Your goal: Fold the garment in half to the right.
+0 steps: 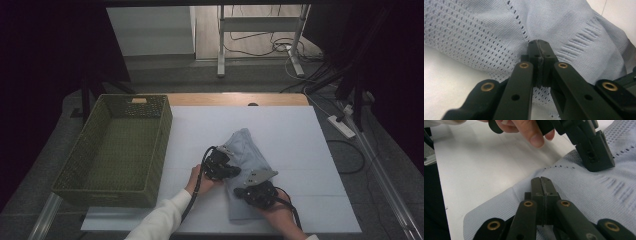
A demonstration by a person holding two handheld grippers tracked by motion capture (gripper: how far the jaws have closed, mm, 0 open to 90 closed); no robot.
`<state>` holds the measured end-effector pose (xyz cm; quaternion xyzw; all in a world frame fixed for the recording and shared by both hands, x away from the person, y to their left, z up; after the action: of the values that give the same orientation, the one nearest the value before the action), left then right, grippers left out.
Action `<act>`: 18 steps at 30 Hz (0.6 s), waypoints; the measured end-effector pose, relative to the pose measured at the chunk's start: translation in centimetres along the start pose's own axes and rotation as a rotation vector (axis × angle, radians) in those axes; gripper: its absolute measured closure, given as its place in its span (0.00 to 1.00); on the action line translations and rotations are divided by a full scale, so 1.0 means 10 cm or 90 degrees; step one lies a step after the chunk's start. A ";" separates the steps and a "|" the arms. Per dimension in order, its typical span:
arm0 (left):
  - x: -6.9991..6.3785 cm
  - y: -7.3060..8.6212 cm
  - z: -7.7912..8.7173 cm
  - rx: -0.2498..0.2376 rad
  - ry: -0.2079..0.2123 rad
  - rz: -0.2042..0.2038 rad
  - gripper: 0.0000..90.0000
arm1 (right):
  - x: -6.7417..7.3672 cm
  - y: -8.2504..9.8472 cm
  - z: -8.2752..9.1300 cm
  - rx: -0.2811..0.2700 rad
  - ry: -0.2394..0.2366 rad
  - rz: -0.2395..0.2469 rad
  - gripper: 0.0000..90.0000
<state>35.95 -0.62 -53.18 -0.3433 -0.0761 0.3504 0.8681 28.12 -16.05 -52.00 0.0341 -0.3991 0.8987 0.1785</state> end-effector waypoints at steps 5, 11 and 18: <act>0.01 0.00 0.00 -0.001 0.006 0.005 0.99 | 0.00 0.00 0.00 0.000 -0.001 0.002 0.99; 0.02 0.00 0.01 -0.004 0.009 0.008 0.99 | 0.03 -0.01 0.05 -0.016 -0.014 0.009 0.99; 0.02 0.01 0.00 -0.006 0.014 0.011 0.99 | 0.16 0.05 0.04 0.026 -0.035 0.023 0.99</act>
<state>36.06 -0.41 -53.27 -0.3520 -0.0652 0.3533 0.8643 26.40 -16.19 -51.76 0.0554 -0.3861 0.9083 0.1508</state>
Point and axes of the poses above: each handheld gripper's, and its own axes: z roughly backward along the jaws, y roughly out of its underside, x roughly to its left, the point moved 2 cm from there along -z, roughly forward along the jaws, and after that the axes turned 15 degrees about -y, right-handed, at the moved point
